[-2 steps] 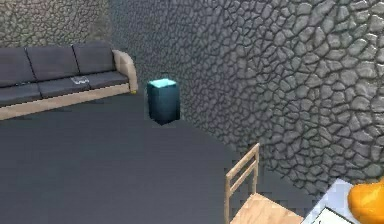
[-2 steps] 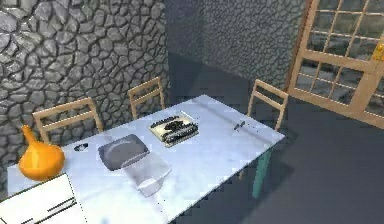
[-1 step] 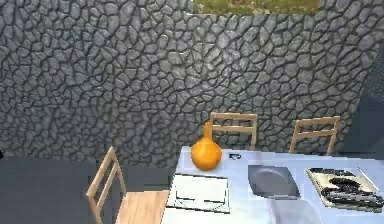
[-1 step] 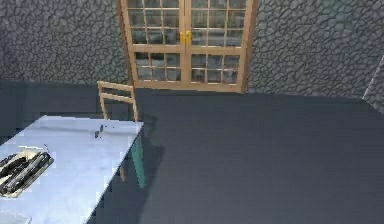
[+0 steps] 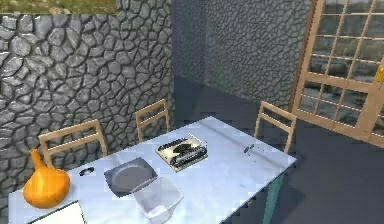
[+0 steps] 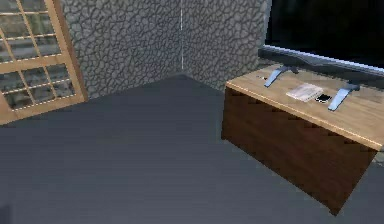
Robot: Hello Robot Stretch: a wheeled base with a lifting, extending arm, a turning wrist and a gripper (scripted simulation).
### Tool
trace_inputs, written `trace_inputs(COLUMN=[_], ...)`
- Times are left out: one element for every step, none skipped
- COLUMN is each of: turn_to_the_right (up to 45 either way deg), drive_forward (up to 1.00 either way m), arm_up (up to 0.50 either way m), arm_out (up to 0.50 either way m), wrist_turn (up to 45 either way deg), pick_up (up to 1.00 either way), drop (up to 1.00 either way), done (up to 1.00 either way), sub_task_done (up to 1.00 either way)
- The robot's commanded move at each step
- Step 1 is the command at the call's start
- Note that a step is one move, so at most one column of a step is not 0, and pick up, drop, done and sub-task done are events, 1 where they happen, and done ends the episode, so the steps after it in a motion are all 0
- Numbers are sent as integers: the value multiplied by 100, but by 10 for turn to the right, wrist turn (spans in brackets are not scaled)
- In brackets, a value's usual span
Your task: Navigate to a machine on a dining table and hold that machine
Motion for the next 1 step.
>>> trace_inputs(turn_to_the_right=[210], drive_forward=[0], arm_up=[0], arm_out=[0], wrist_turn=[0], pick_up=[0], drop=[0], done=[0], sub_task_done=[0])
